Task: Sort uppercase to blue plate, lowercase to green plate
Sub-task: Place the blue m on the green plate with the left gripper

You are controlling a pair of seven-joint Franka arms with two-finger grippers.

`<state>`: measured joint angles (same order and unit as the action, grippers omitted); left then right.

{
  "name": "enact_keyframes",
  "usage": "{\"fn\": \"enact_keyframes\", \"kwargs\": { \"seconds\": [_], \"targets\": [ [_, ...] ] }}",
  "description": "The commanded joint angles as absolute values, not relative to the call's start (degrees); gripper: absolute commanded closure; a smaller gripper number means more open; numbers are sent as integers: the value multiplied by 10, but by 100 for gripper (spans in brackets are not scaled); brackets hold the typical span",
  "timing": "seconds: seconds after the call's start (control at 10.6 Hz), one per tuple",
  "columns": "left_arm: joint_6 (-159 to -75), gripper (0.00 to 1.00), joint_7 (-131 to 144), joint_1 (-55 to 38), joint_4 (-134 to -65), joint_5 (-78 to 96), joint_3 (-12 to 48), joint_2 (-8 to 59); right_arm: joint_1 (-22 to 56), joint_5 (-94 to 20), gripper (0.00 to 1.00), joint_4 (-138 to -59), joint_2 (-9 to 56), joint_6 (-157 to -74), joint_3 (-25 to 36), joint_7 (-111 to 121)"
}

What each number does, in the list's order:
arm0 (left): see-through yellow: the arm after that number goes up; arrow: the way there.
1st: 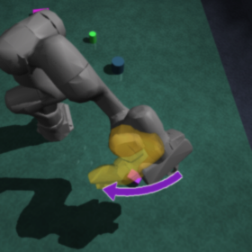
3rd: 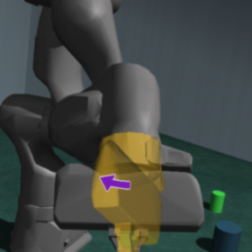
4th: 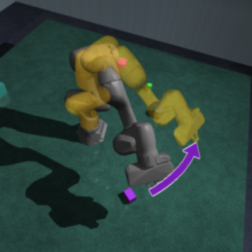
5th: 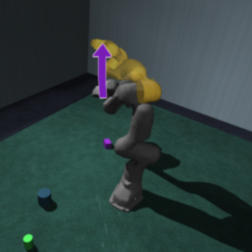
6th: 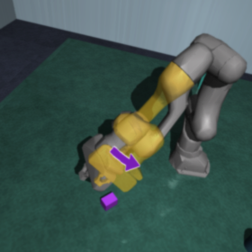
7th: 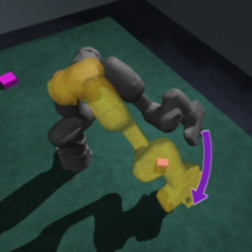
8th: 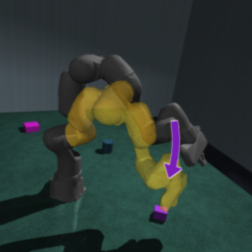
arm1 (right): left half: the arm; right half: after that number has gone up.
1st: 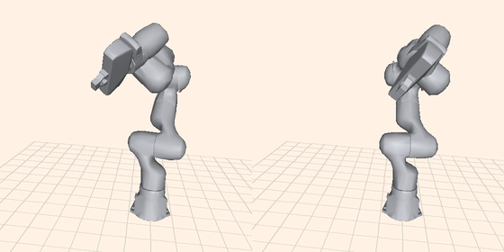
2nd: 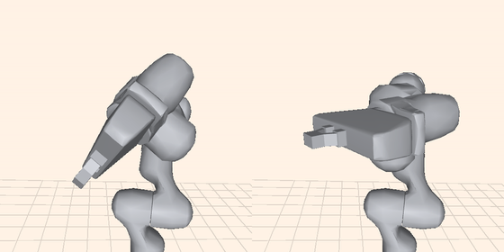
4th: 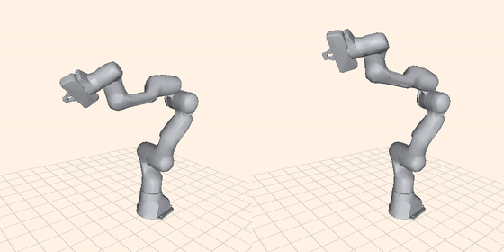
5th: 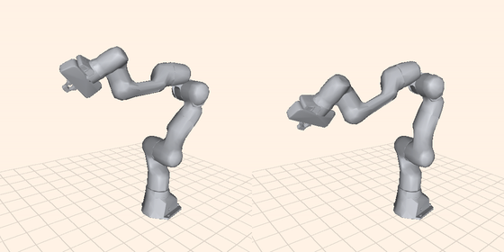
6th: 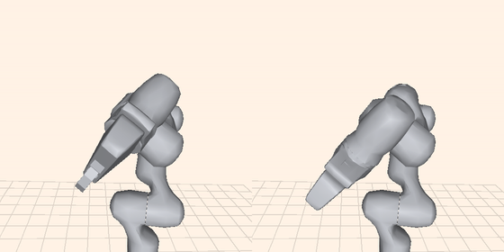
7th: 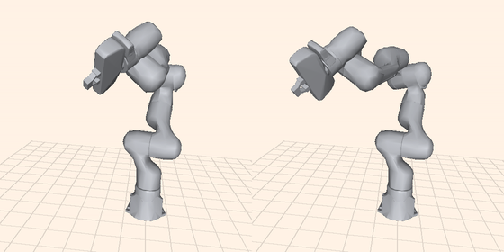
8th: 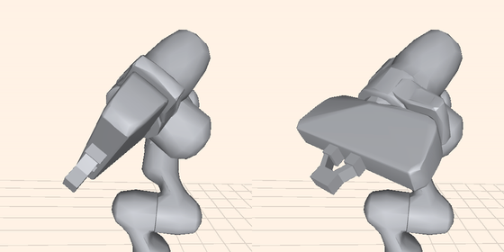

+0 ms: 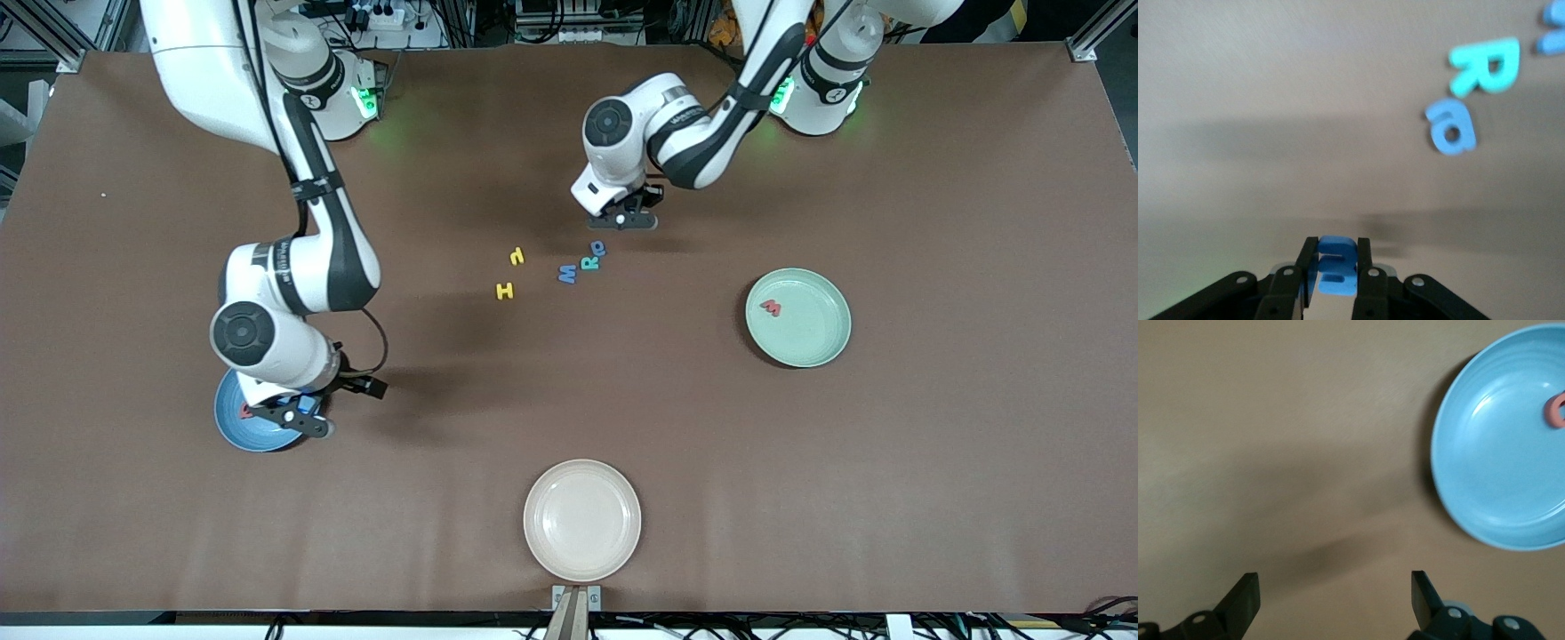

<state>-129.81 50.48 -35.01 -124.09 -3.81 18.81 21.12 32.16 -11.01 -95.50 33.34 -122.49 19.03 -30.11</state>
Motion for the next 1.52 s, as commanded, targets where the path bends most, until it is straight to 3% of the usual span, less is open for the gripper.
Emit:
{"fn": "enact_keyframes", "kwargs": {
  "seconds": [0.0,0.57,1.04,1.23,1.42],
  "targets": [
    [-1253,87,420,-329,-1236,-16,157,187,394,-153,0,-962,322,-1228,192,-381],
    [-1197,87,189,-294,-1233,-17,22,162,561,-183,0,-955,346,-1310,192,-554],
    [-1198,87,-6,-293,-1236,-25,-123,174,633,-183,0,-937,391,-1313,168,-621],
    [-1214,84,-20,-293,-1240,-25,-134,178,655,-184,0,-936,395,-1327,149,-633],
    [-1225,52,-20,-294,-1238,-25,-133,184,681,-190,0,-936,408,-1341,145,-642]
  ]
}}
